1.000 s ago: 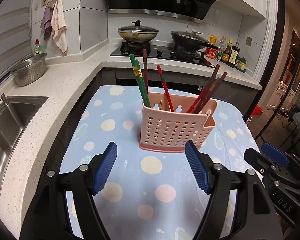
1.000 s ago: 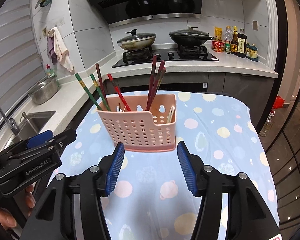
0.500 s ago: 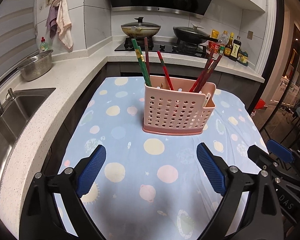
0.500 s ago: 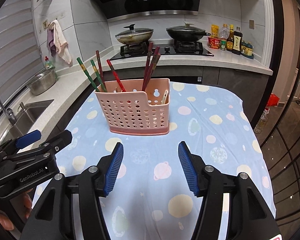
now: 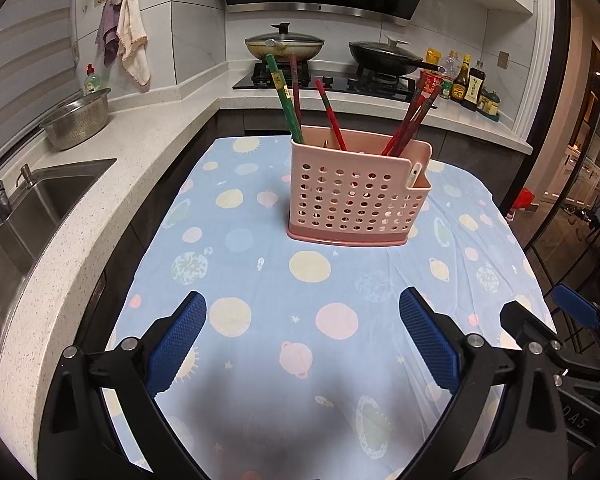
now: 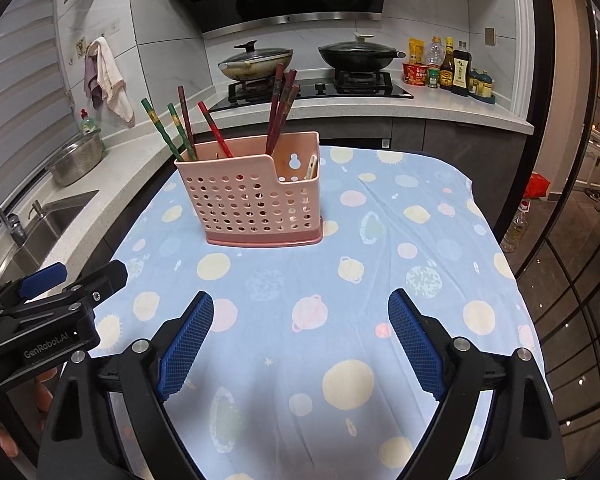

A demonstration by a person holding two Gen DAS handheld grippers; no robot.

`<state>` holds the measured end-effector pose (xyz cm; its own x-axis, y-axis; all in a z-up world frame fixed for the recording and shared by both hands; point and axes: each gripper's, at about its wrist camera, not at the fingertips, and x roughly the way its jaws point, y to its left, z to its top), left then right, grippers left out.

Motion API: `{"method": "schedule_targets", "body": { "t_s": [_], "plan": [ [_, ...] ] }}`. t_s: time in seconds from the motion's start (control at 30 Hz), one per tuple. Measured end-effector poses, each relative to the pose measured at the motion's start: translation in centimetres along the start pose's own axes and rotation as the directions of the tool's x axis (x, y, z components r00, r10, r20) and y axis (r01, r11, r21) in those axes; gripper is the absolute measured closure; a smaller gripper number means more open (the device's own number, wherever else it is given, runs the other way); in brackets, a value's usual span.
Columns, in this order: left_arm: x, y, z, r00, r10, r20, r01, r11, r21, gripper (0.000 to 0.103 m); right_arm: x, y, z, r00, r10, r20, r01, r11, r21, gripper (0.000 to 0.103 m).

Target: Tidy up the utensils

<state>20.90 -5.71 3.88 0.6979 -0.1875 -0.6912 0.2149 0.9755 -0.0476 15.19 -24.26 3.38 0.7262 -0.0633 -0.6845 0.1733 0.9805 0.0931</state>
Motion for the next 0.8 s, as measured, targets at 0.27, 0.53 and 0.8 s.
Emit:
{"method": "schedule_targets", "body": {
  "t_s": [0.27, 0.53, 0.8],
  "plan": [
    [0.0, -0.3, -0.7, 1.000, 0.029, -0.004, -0.029, 0.999, 0.021, 0.009, 0.0, 0.4, -0.8, 1.000, -0.026, 0.005, 0.026, 0.999, -0.028, 0.007],
    [0.2, -0.5, -1.5, 0.999, 0.041, -0.020, -0.041, 0.999, 0.019, 0.009, 0.0, 0.8, -1.4, 1.000, -0.015, -0.004, 0.015, 0.999, -0.030, 0.007],
    [0.4, -0.4, -2.1, 0.998, 0.058, -0.030, -0.058, 0.998, 0.018, 0.008, 0.1, 0.8, -1.8, 0.999, -0.031, -0.004, 0.031, 0.999, -0.037, 0.007]
  ]
}}
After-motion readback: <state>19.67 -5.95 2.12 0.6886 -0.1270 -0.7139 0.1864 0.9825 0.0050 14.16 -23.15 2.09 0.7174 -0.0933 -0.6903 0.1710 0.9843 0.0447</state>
